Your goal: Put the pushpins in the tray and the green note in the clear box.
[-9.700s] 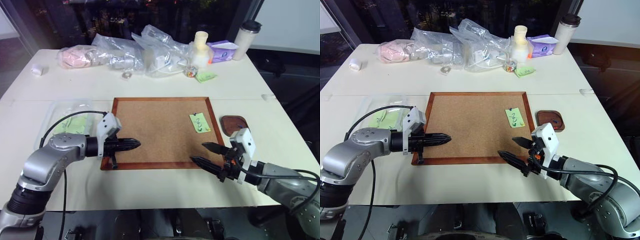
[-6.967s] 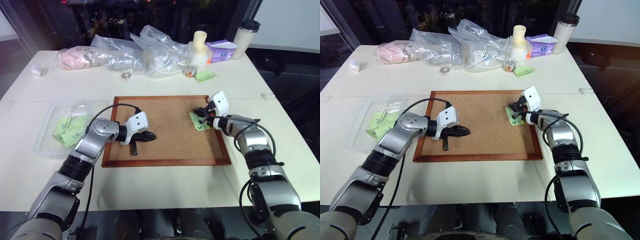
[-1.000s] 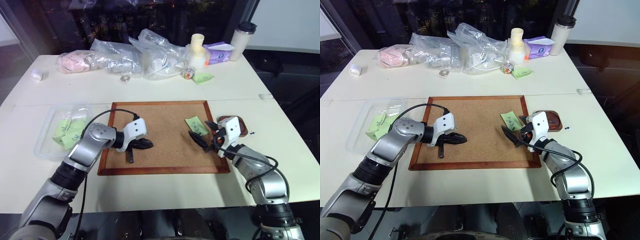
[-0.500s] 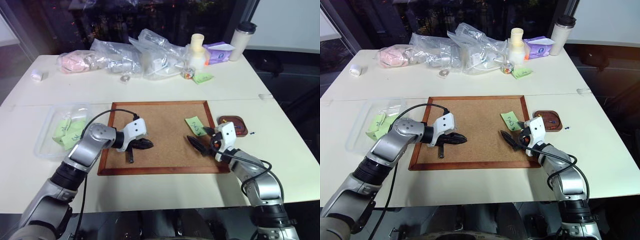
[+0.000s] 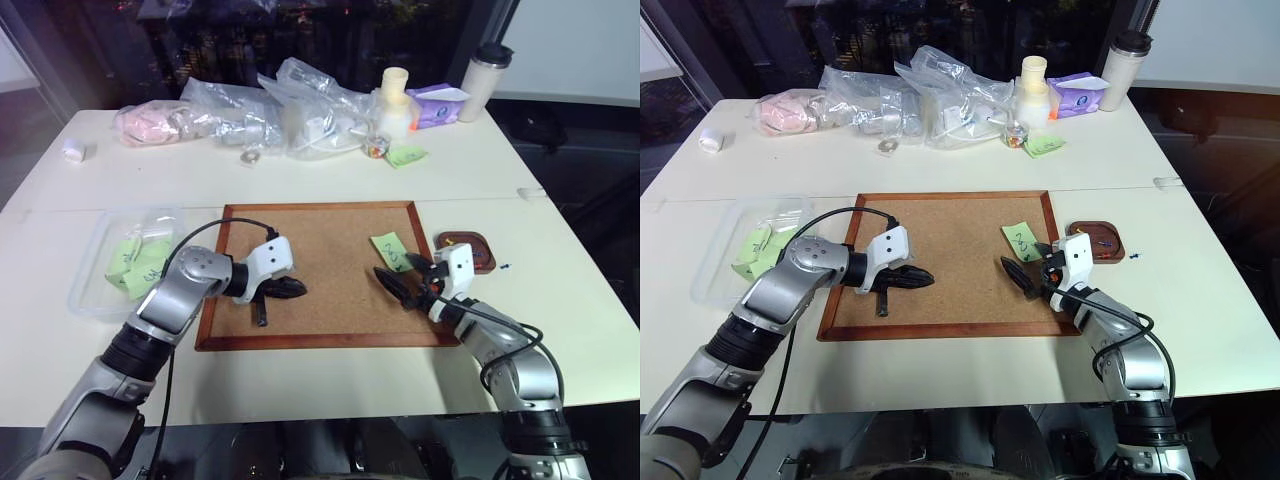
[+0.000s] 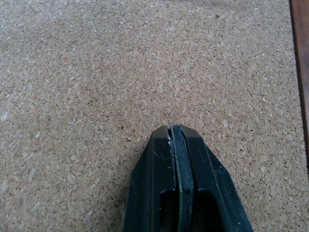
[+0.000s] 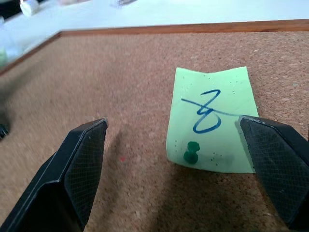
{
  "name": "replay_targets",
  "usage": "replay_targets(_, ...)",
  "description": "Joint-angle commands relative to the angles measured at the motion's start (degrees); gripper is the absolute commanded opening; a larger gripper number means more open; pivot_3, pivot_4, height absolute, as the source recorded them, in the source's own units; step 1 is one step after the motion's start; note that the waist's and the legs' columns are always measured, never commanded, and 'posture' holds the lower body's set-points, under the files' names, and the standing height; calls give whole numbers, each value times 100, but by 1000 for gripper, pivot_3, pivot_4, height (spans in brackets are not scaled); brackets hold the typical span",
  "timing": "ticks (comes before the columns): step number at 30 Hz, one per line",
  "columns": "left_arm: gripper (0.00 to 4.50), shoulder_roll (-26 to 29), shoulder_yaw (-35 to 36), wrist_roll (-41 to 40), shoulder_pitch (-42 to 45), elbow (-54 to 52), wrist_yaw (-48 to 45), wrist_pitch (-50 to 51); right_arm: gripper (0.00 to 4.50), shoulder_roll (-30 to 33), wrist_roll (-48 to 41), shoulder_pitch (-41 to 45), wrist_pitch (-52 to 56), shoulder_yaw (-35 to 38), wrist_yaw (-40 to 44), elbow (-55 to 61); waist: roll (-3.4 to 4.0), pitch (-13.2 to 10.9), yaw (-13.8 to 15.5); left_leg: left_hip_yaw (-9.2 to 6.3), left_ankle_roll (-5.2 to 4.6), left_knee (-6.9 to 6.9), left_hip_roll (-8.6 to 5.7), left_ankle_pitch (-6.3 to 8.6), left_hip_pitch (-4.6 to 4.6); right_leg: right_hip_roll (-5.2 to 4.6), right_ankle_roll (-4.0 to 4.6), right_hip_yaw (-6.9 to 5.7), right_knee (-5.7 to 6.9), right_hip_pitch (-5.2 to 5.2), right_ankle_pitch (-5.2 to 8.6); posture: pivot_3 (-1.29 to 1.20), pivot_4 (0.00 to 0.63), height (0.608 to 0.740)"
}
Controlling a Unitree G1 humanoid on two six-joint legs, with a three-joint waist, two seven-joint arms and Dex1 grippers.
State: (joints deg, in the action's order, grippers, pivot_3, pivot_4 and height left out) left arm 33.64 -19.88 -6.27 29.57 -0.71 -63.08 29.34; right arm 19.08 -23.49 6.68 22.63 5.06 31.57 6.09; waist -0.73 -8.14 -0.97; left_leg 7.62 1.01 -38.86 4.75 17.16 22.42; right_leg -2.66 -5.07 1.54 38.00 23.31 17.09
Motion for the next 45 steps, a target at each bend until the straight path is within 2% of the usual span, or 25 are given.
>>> replay_targets(1,0,55,-350,165,-255,206,-90,136,4478,-42,-61,23,-58,40,-19,212,0,0,0,0,0,0,0,0,0,0,0,0,0,0,0,0,150,734)
replay_targets(7,0,54,-355,168,-245,215,-94,143,4478,31,366,39,-216,-213,-65,-148,0,0,-4,0,0,0,0,0,0,0,0,0,0,0,0,0,150,734)
replay_targets(8,0,53,-355,169,-244,214,-91,142,4243,63,500,49,-256,-284,-74,-261,-2,2,-6,0,0,0,0,0,0,0,0,0,0,0,0,0,150,734)
replay_targets(10,0,53,-350,170,-246,212,-87,142,3652,95,676,53,-326,-384,-67,-433,-10,6,-7,0,0,0,0,0,-1,0,0,0,0,-1,0,0,150,734)
replay_targets(17,0,80,-304,184,-222,271,-72,97,158,109,828,-16,-509,-505,96,-672,-63,41,-12,-3,-1,1,2,0,-9,1,3,-3,0,-10,2,0,150,734)
replay_targets(30,0,110,-293,210,-180,333,-83,-3,67,92,616,101,-832,-81,-112,-150,-58,38,0,-5,-1,1,3,1,-8,0,7,-5,0,-10,4,0,150,734)
replay_targets(35,0,131,-319,216,-181,340,-132,-37,67,198,380,241,-459,113,-269,696,-31,22,-3,-3,-1,1,2,1,-3,-2,6,-4,0,-4,3,0,150,734)
replay_targets(41,0,97,-329,191,-163,364,-174,-46,67,341,228,337,-6,138,-348,1403,-32,23,1,-5,-1,4,2,1,-3,0,7,-5,0,-4,4,0,150,734)
replay_targets(45,0,20,15,-182,31,336,-255,156,67,408,210,377,143,142,-346,1558,-32,22,3,-4,-1,4,2,1,-3,0,7,-4,-1,-3,4,0,150,734)
